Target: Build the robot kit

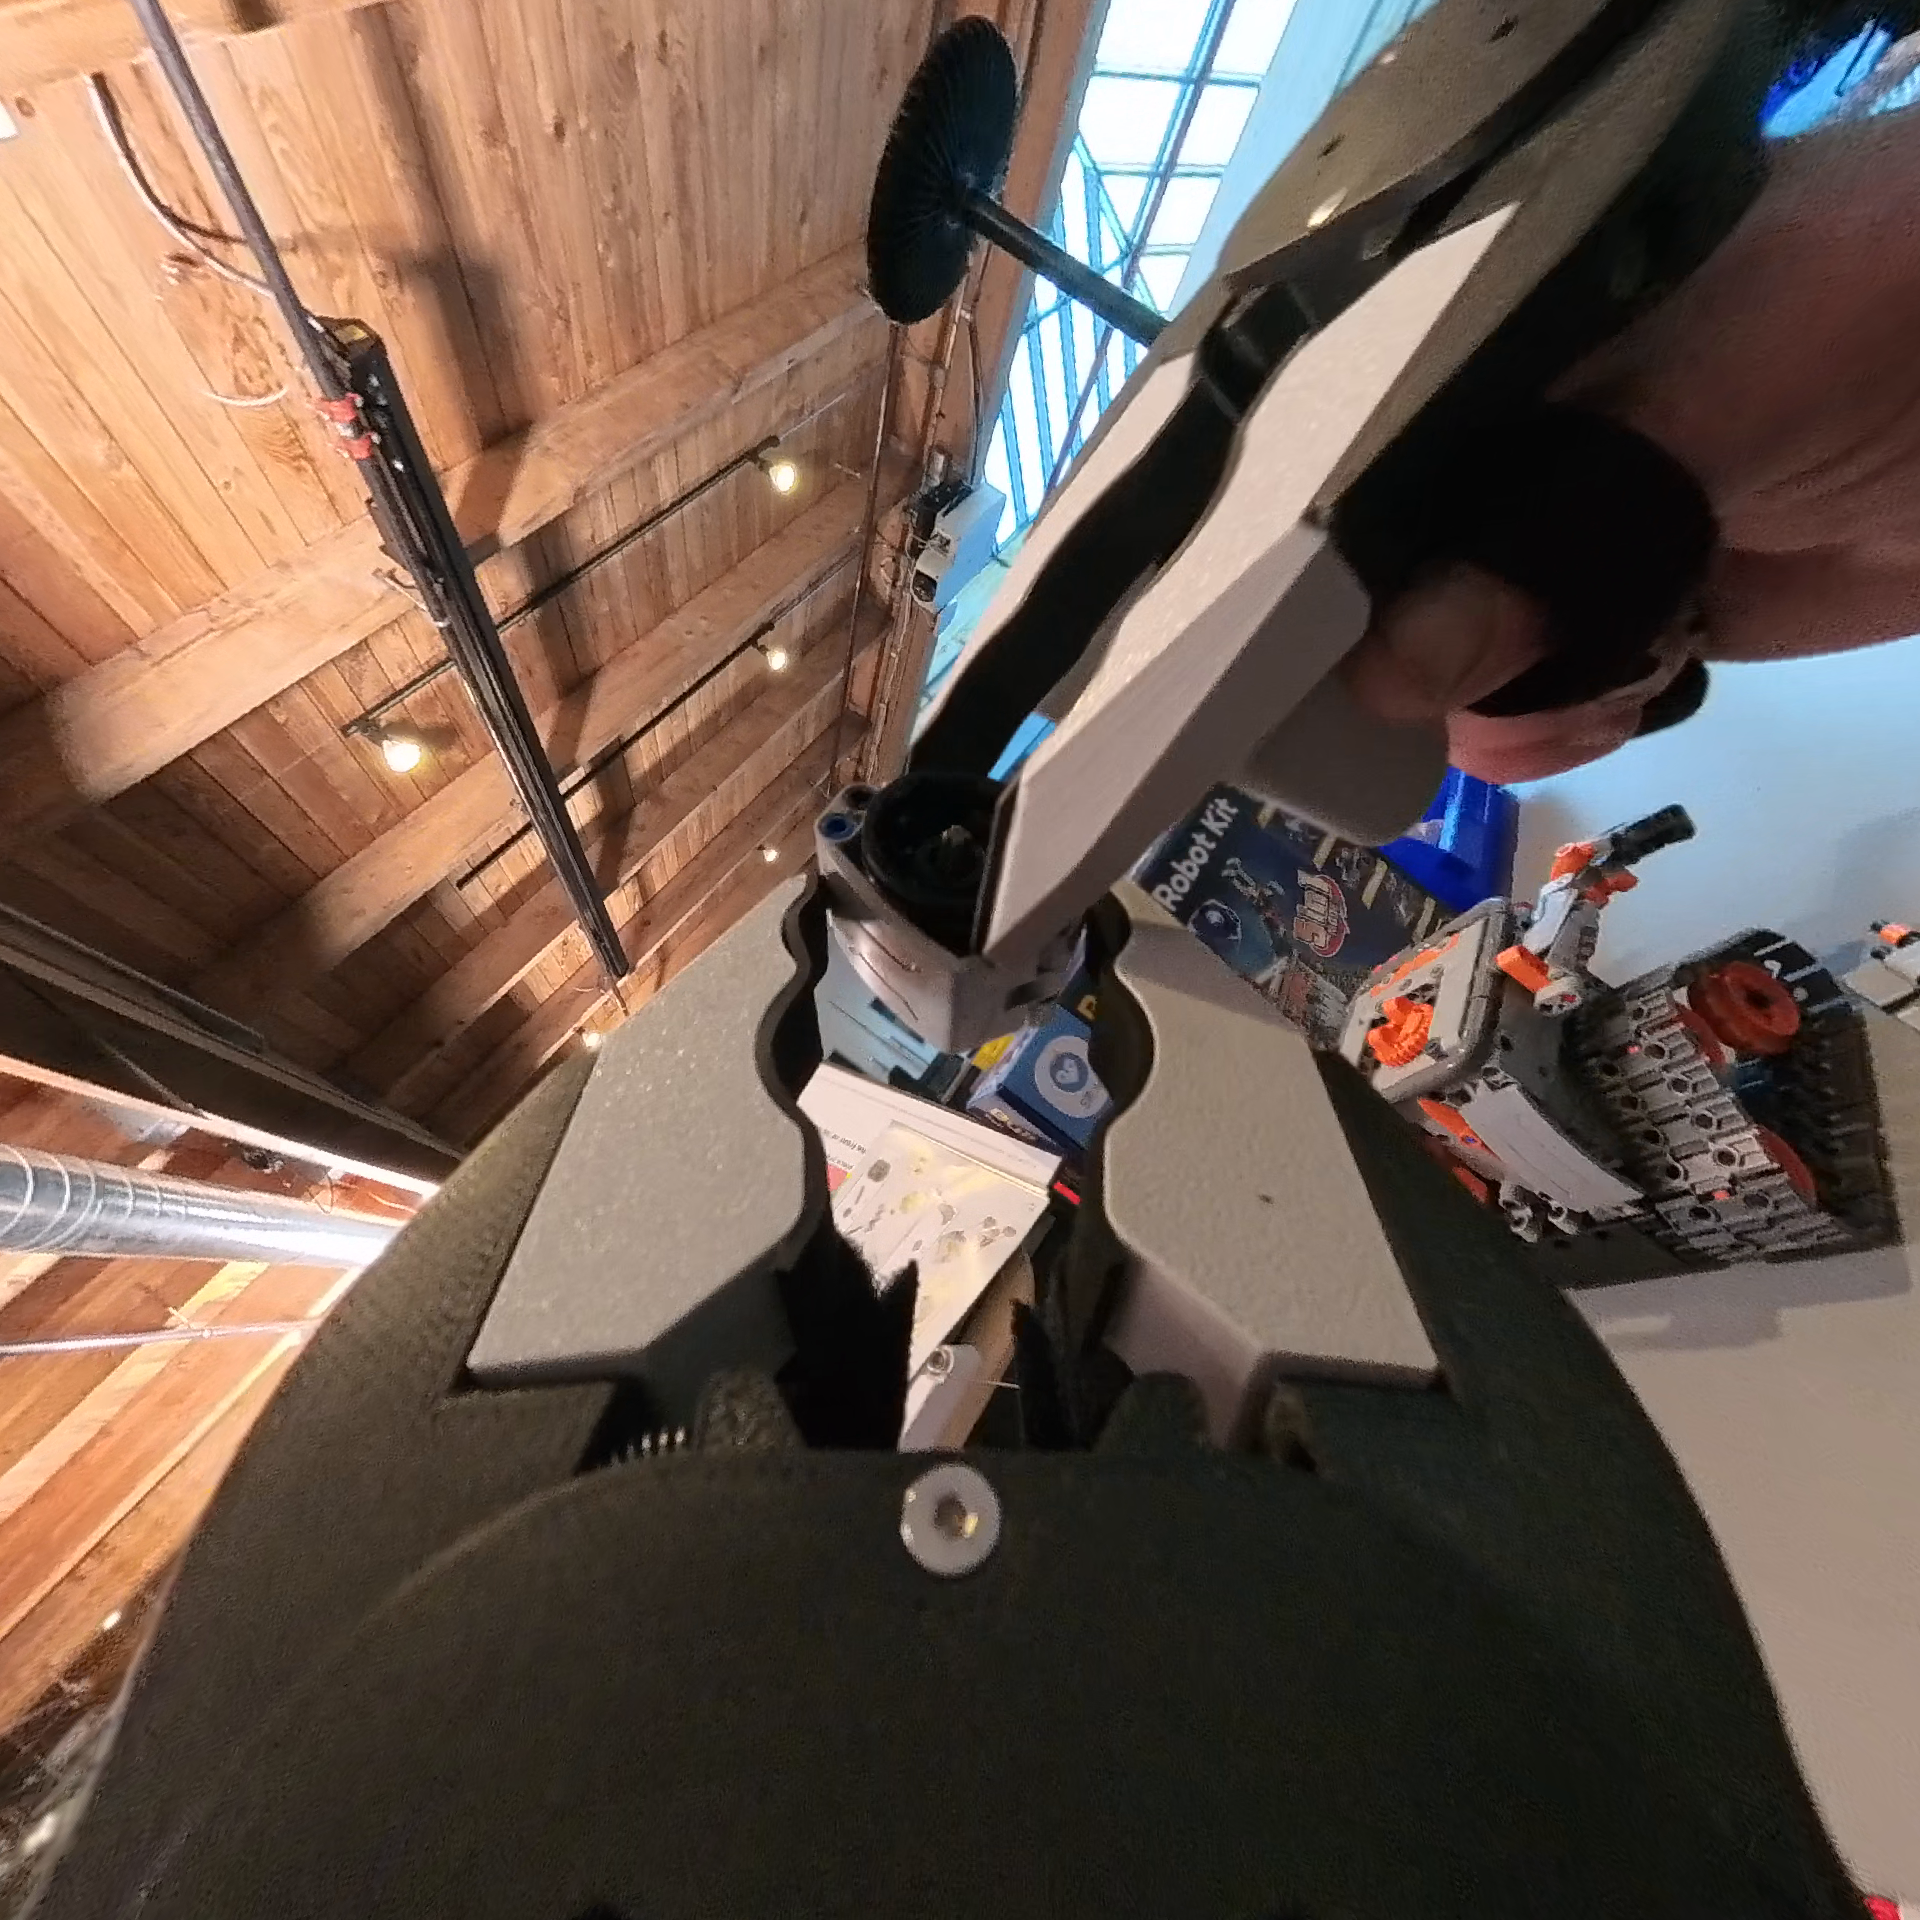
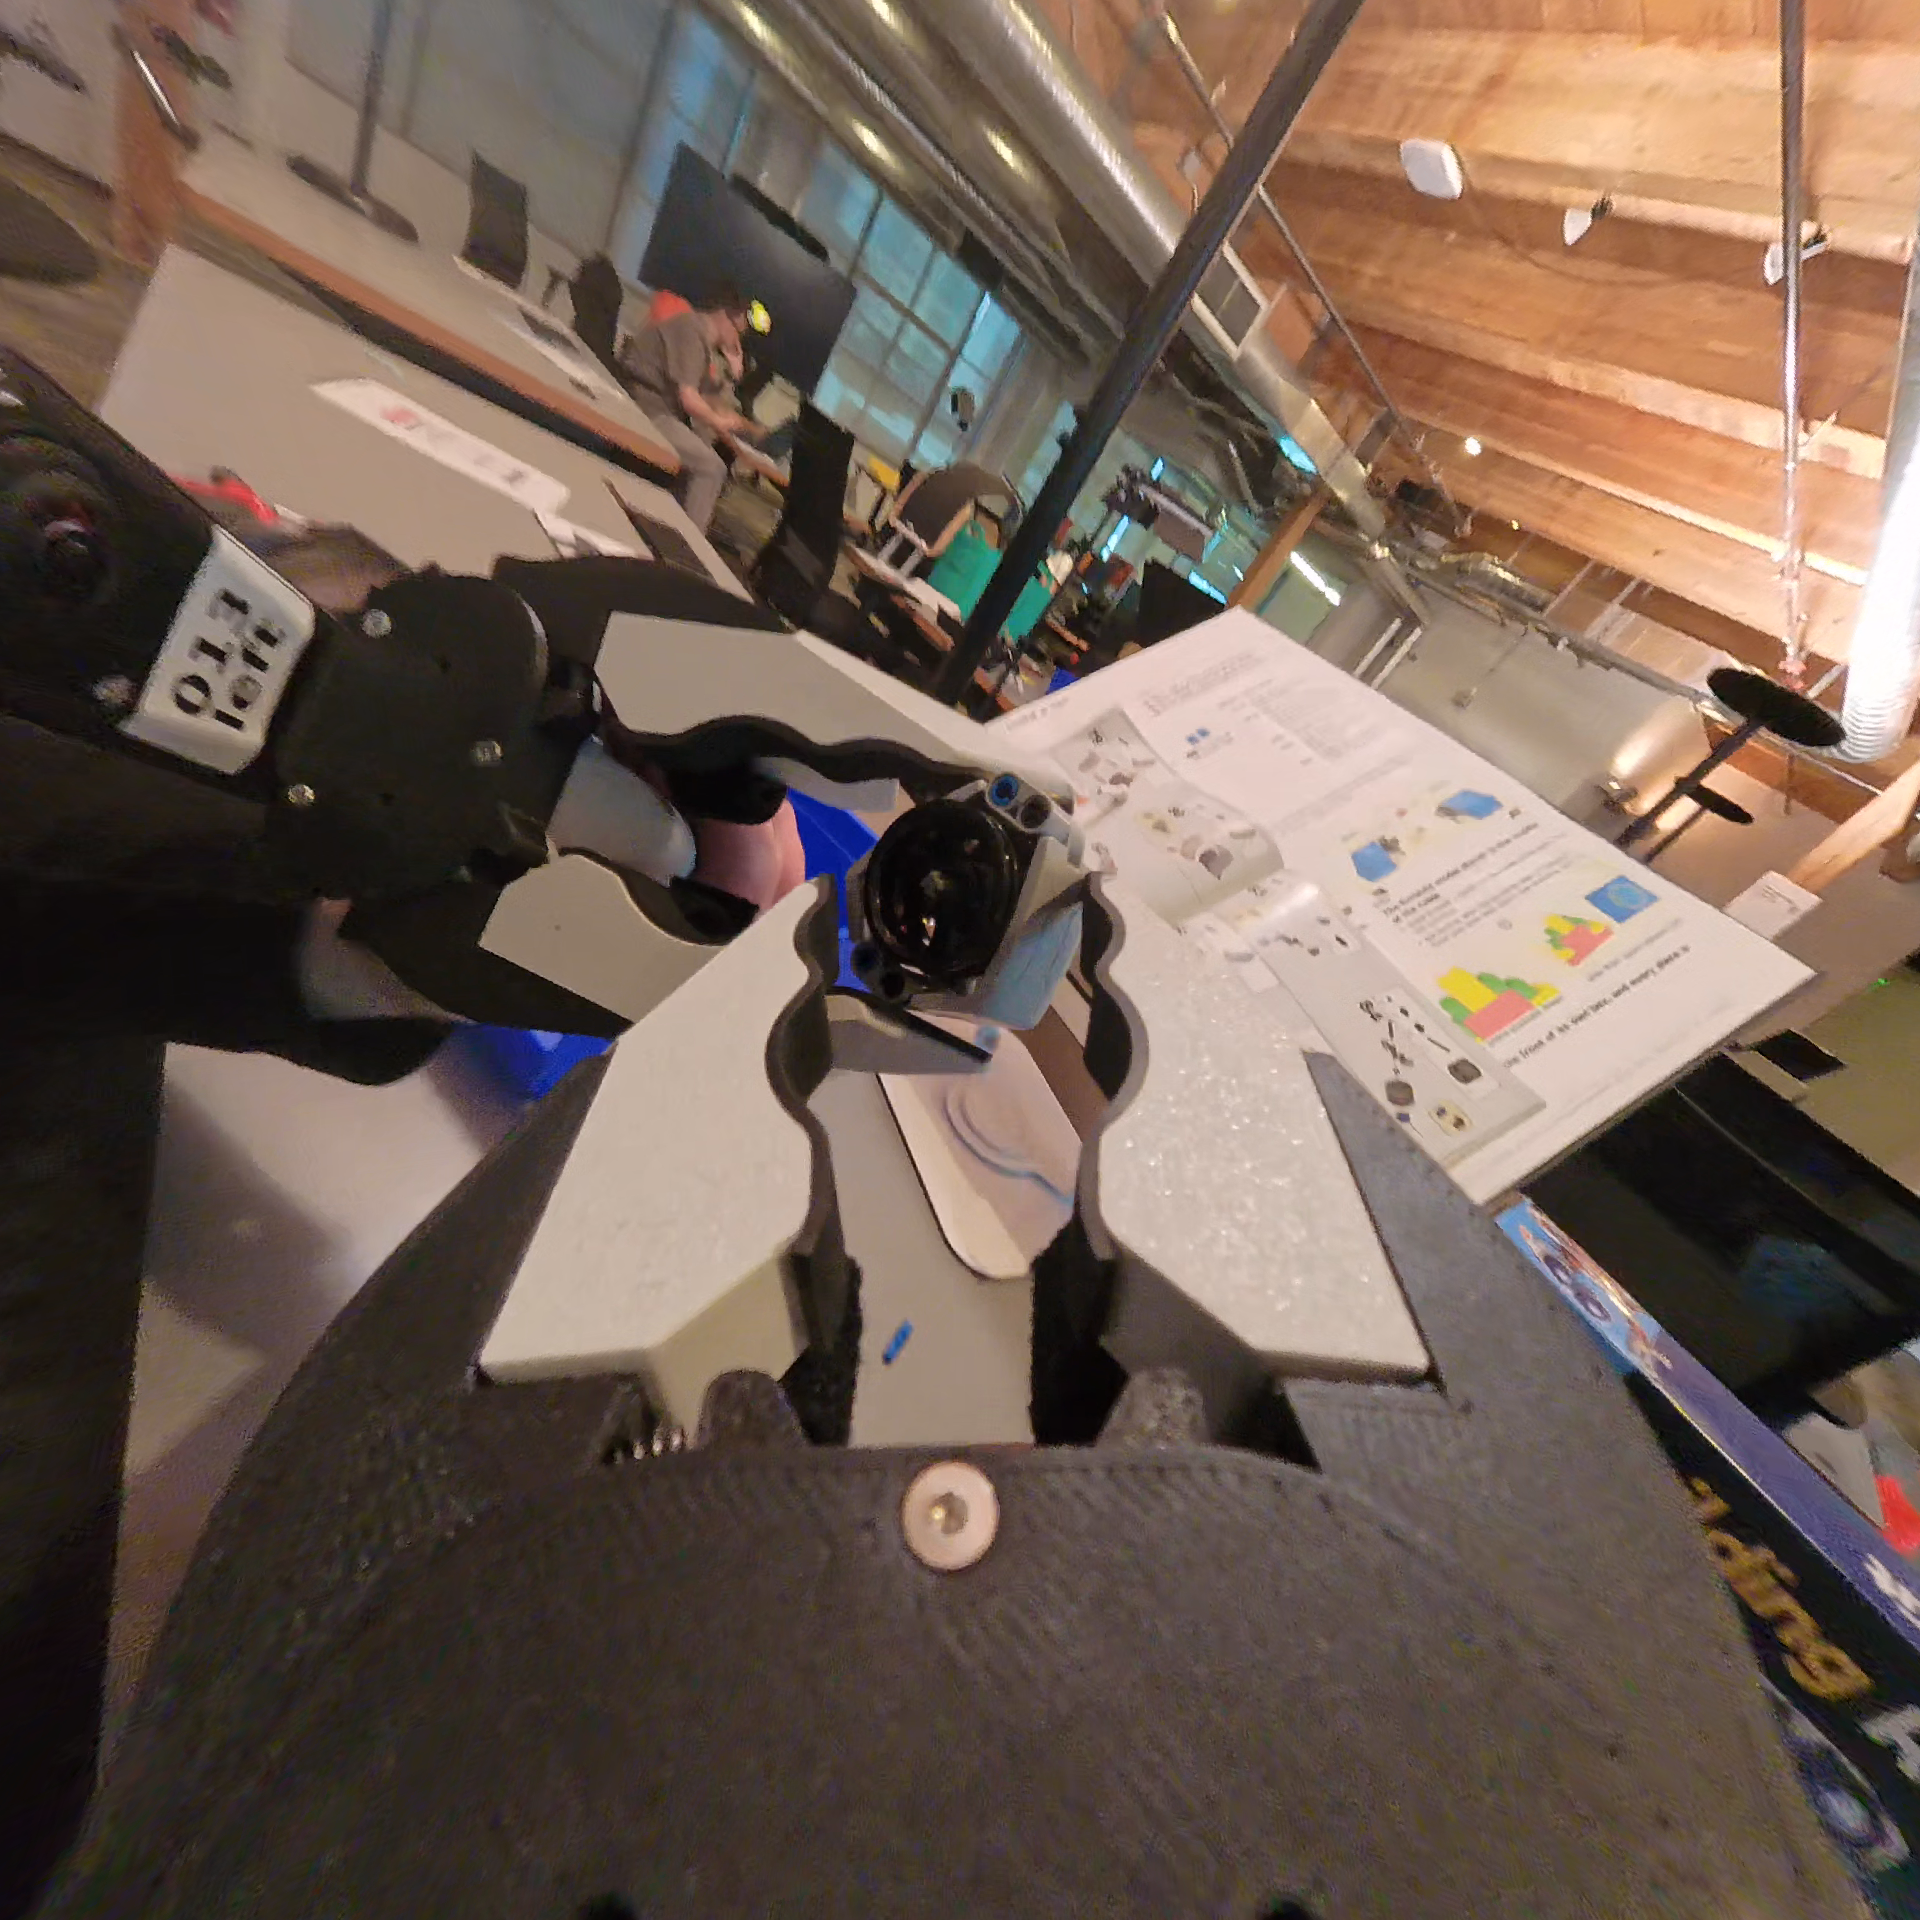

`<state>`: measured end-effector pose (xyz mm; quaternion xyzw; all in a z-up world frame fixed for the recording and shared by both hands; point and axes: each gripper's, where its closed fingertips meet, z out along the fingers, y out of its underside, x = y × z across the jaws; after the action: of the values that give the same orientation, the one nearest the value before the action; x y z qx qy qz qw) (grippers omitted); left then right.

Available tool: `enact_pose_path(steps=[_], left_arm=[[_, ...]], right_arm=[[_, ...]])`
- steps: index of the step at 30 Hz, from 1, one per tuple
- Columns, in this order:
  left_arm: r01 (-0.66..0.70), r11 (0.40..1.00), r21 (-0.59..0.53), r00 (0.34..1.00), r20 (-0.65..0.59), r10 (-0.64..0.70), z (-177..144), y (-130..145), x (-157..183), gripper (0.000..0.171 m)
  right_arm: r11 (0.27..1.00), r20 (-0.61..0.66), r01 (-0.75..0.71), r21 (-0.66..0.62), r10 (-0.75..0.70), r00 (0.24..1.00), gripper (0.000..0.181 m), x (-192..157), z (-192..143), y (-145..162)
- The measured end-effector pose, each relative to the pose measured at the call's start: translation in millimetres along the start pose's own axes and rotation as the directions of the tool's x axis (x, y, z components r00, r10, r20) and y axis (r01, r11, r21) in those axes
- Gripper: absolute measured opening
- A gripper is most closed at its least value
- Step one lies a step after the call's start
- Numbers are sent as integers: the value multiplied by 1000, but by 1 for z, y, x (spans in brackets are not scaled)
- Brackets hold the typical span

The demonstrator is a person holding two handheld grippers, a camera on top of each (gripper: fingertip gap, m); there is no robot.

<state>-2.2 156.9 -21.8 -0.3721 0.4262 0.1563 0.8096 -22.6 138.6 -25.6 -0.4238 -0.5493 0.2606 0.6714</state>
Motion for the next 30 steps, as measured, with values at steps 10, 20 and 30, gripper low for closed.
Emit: enact_pose_path(steps=[10, 20, 30], left_arm=[[121, 990, 74, 992, -40, -119, -5, -4, -9, 47], [153, 988, 4, 983, -102, -152, 3, 14, 4, 67], [219, 960, -177, 941, -221, -256, 4, 33, 17, 67]], right_arm=[[829, 387, -555, 67, 491, 780, 31, 3, 2, -6], [775, 394, -628, 74, 556, 732, 30, 15, 3, 10], [849, 309, -527, 43, 491, 815, 30, 16, 6, 36]])
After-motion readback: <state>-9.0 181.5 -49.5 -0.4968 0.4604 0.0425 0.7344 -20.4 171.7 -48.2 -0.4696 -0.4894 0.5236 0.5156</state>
